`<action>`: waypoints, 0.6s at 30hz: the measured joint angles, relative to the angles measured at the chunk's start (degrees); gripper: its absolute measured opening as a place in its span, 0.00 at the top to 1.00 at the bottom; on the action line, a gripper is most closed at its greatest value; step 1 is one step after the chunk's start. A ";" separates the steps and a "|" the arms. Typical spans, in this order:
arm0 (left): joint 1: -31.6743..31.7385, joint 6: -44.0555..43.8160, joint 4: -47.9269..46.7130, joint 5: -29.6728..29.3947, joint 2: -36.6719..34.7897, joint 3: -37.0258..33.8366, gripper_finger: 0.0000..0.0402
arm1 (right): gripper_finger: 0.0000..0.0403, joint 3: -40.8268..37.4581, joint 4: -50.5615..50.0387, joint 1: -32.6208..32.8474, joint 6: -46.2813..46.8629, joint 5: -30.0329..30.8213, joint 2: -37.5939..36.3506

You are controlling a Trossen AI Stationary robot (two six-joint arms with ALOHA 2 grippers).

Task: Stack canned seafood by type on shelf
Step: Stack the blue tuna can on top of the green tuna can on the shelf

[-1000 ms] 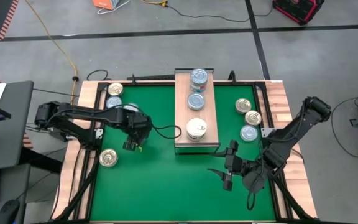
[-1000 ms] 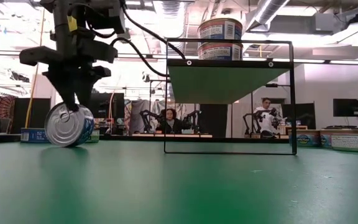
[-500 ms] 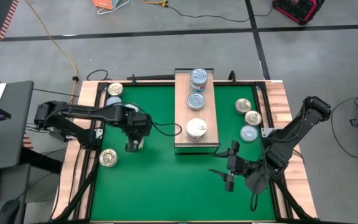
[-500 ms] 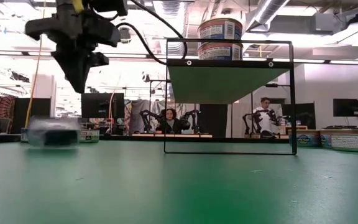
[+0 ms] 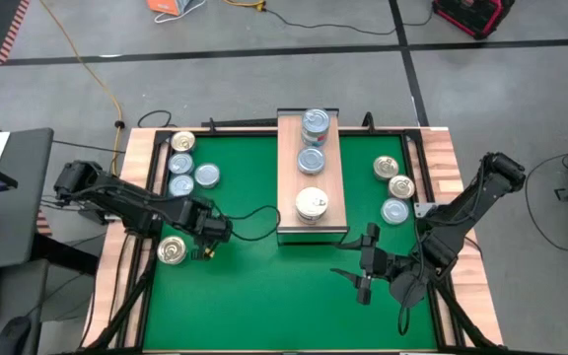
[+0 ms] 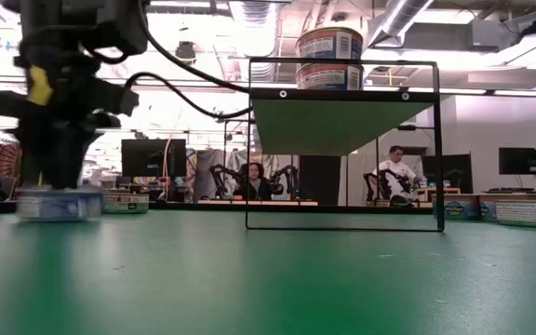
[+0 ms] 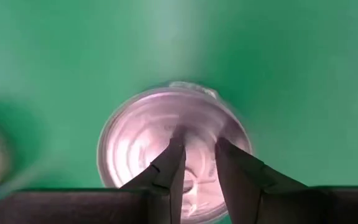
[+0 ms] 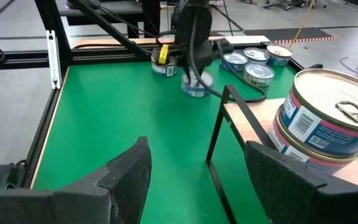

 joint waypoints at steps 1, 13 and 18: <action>-0.44 0.03 1.52 1.69 0.00 -0.74 0.78 | 0.29 0.00 0.24 0.00 -0.21 0.00 0.00; -7.73 0.09 22.21 6.47 0.10 -3.25 0.80 | 0.29 0.00 10.15 2.85 -8.72 -3.07 0.02; -9.46 -0.27 30.36 6.39 0.13 -3.28 0.80 | 0.29 0.00 16.52 6.13 -14.87 -3.39 0.02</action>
